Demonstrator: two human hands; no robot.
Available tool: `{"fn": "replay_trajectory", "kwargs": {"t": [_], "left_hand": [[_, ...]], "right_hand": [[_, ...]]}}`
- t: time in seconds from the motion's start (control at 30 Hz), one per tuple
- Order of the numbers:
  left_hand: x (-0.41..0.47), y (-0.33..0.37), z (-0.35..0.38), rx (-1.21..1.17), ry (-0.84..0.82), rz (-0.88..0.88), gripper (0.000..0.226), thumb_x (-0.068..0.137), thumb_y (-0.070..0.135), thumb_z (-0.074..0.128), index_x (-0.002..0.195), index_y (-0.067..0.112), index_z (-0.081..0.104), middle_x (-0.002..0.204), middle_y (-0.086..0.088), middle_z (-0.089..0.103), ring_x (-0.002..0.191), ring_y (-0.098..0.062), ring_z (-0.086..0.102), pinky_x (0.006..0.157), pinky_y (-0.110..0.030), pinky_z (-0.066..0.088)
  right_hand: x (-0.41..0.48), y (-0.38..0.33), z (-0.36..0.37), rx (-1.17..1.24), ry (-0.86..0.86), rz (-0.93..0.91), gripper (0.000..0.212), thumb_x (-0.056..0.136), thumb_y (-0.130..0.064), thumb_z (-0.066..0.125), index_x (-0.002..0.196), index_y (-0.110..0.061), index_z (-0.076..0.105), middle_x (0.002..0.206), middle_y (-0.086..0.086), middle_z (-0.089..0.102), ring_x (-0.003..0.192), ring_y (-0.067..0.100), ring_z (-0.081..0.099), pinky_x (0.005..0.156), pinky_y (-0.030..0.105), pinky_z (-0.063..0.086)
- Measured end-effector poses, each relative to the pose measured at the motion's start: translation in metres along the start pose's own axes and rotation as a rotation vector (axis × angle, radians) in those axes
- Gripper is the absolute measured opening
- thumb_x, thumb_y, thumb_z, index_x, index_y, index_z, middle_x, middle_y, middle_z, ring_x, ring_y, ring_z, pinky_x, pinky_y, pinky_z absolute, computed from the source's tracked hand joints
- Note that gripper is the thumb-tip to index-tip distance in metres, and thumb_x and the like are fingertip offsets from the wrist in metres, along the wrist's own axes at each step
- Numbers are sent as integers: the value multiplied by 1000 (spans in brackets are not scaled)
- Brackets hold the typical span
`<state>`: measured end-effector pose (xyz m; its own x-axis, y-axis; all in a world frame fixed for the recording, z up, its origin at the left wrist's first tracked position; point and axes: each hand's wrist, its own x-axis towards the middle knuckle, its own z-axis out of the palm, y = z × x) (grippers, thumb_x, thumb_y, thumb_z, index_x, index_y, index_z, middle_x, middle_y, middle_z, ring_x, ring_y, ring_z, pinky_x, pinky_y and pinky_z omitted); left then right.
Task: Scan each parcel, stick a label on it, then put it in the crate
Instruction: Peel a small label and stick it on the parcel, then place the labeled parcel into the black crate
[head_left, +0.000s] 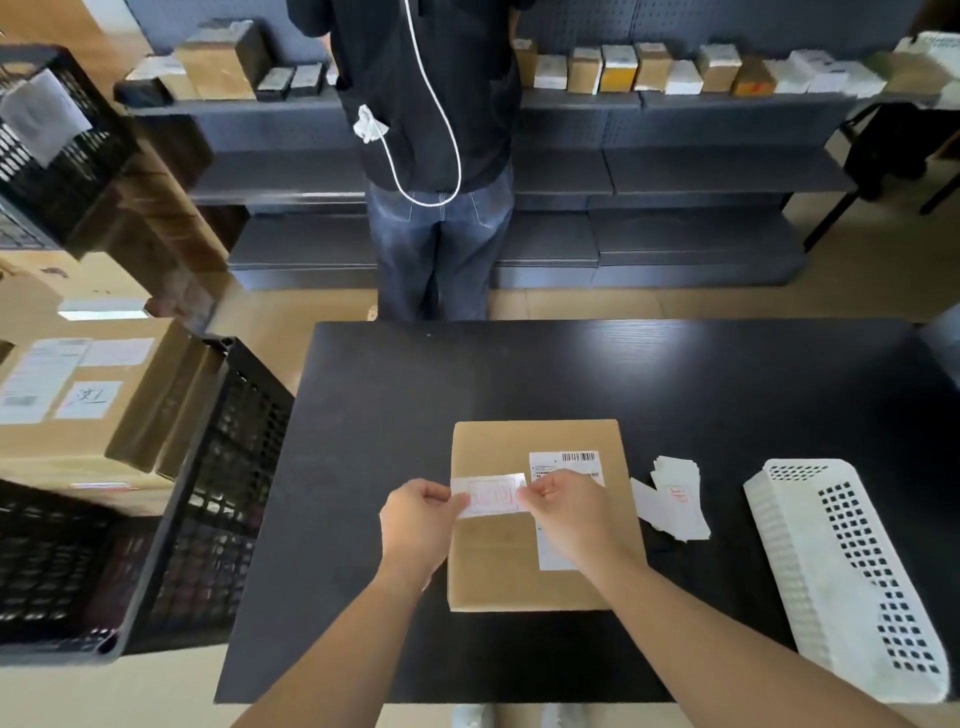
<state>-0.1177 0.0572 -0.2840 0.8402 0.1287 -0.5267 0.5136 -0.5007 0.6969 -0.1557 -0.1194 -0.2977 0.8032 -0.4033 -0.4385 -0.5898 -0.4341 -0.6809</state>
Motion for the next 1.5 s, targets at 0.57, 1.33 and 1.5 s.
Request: {"fn": "replay_trajectory", "kwargs": {"t": [0.57,1.33,1.5], "left_hand": [[34,-26,19,282,50,152,28,85,31,76,87,20,50,84,9,58,72,-13,57,56,-28,43],[13,-48,18,-36,-197,40,72,94,44,65,156,30,29,148,14,45,134,-11,49,109,-36,45],[-3,-63,32,-95,-286,4,31,91,38,70,113,45,49,120,19,63,107,-5,64,94,-35,56]], "right_hand": [[18,18,30,-94,124,69,20,83,-32,80,80,-22,64,78,-9,65,77,11,62,60,21,42],[4,78,-32,-102,225,65,67,92,-47,70,151,-30,42,149,-3,46,136,21,45,112,57,40],[-9,101,-37,116,107,297,80,92,-47,72,157,-29,29,157,0,39,140,28,43,112,56,43]]}}
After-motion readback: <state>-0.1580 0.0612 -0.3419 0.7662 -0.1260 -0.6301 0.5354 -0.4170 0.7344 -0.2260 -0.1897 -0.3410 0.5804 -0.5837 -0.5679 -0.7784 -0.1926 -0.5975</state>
